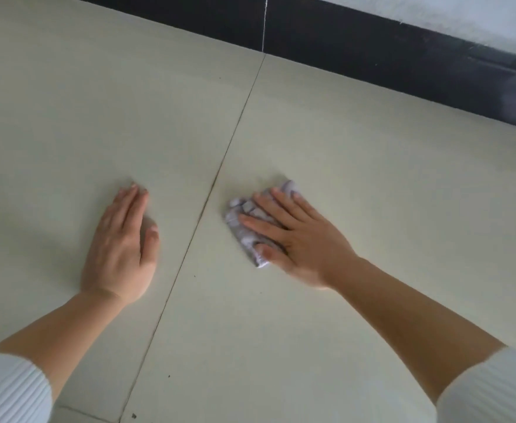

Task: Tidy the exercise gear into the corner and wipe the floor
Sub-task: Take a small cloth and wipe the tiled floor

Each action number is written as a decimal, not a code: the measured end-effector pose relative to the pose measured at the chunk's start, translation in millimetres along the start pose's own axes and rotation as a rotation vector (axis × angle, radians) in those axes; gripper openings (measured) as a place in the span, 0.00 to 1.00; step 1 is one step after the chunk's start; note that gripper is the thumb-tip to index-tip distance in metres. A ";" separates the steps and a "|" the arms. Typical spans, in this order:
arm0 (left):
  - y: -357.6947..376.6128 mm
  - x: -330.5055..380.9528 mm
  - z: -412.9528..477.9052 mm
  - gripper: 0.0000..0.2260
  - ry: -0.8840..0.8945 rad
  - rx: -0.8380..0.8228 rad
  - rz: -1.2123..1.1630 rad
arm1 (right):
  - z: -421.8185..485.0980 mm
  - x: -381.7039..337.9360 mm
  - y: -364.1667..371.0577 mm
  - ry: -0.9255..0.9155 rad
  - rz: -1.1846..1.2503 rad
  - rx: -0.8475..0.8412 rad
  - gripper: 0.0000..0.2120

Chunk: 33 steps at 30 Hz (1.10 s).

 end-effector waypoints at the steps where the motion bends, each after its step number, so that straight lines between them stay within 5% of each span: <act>1: 0.3 0.8 -0.5 0.28 -0.001 -0.001 0.000 | -9.6 18.9 -1.7 0.146 -0.001 0.017 0.26; 5: 1.2 1.9 -0.8 0.27 0.009 0.007 0.005 | -15.8 61.5 -12.3 0.740 0.121 0.098 0.27; 9: 2.2 0.4 1.1 0.27 0.027 0.016 0.013 | 23.5 36.3 -16.7 0.978 0.285 0.195 0.27; 20: -1.6 -2.6 0.4 0.30 0.057 -0.052 -0.068 | 14.9 -133.5 4.9 0.697 0.245 0.016 0.25; 27: -11.3 -32.8 -4.1 0.29 0.395 -0.248 -0.068 | -13.4 -237.6 20.4 0.692 0.266 -0.094 0.27; 33: -29.4 -69.8 -30.9 0.29 0.420 -0.381 -0.098 | -31.2 -329.8 18.9 0.634 0.323 -0.214 0.29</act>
Point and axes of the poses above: each hand's wrist, its own z-axis towards the middle knuckle, its own y-axis out of the palm, x = y × z, the point moved 1 cm from there along z, towards the middle knuckle, and after that the axes turned 6 degrees about -y, right-handed, at the moved point
